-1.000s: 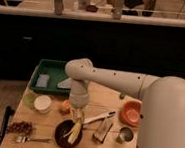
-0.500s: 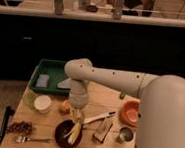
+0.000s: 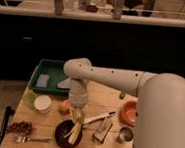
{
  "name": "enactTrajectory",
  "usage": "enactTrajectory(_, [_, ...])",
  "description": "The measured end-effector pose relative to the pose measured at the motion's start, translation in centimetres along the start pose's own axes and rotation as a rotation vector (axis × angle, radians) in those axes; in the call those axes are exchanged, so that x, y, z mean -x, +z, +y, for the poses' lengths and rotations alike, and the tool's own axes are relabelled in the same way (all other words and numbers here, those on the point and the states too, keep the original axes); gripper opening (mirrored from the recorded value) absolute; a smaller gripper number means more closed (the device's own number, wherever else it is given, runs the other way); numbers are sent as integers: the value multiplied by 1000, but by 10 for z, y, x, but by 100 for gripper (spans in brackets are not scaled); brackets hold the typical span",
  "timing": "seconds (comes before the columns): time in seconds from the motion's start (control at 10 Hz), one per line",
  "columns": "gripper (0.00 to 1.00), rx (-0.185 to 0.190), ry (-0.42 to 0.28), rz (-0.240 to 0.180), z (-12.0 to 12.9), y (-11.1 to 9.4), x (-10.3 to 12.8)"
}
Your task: Place banana in purple bowl
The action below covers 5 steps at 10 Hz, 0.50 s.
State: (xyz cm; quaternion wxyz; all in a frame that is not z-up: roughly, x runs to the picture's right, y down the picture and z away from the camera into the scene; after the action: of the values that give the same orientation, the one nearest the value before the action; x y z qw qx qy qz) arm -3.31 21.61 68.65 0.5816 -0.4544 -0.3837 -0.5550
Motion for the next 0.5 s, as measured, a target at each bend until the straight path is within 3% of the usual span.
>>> enactTrajectory(0.5, [5,-27,-50,10,-20,3,3])
